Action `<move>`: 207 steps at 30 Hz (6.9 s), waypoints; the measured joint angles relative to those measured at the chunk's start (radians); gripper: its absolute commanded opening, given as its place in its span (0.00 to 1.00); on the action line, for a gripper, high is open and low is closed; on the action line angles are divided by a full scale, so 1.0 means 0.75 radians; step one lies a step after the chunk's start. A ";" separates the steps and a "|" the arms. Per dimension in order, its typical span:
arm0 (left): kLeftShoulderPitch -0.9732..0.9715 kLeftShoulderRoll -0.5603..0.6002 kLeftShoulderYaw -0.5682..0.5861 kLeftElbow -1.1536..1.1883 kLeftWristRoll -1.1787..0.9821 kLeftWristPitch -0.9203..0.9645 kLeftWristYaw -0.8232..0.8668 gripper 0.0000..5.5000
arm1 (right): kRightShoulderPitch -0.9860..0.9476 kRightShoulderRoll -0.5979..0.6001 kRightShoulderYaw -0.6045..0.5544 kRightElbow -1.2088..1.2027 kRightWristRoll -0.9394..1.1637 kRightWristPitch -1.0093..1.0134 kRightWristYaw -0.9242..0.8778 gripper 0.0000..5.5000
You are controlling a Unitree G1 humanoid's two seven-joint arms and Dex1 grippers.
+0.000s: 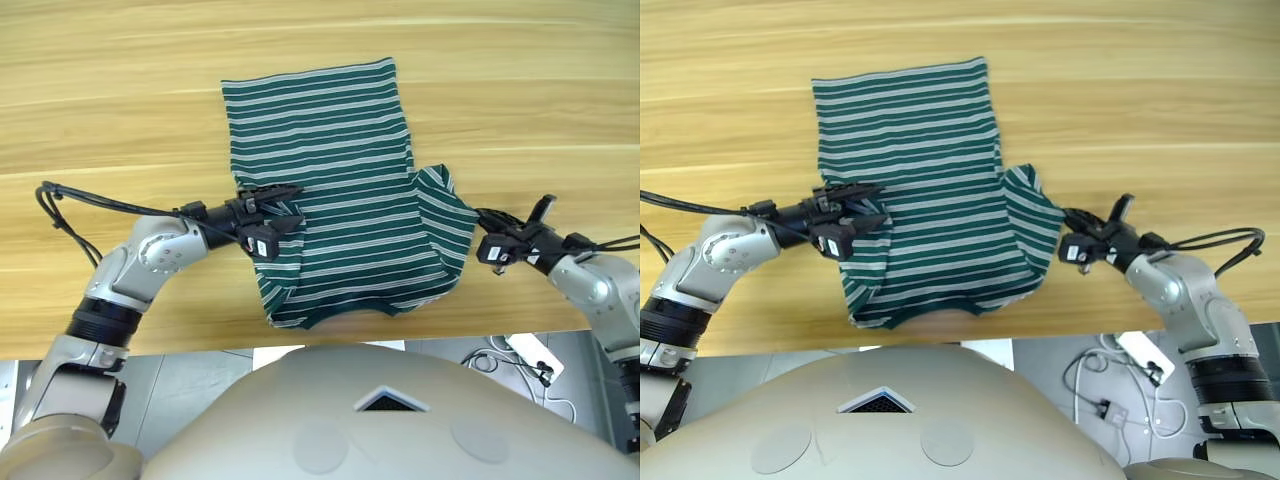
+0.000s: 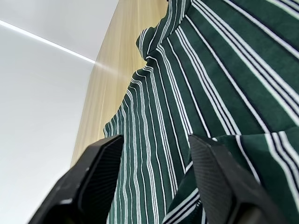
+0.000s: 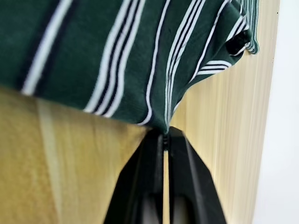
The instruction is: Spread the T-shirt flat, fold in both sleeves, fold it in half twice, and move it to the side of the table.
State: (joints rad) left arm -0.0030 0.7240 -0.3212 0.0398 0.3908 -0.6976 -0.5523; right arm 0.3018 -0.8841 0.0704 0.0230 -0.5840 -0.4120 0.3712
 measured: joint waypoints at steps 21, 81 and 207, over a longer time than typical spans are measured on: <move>-0.003 0.000 0.017 0.019 -0.001 -0.022 0.000 0.48 | 0.035 0.012 -0.066 -0.213 0.119 -0.013 -0.023 0.00; 0.086 0.103 0.019 -0.169 -0.417 0.057 -0.226 0.66 | -0.214 0.258 0.219 -0.550 0.271 0.135 0.308 0.56; -1.092 -0.427 -0.174 1.732 0.312 0.186 0.664 0.00 | -0.899 0.660 0.435 0.475 -0.241 0.545 -0.203 0.17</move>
State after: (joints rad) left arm -0.8222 0.4035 -0.4517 1.3386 0.6247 -0.5582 -0.0541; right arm -0.3724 -0.3888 0.3970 0.3790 -0.7646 -0.0036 0.2186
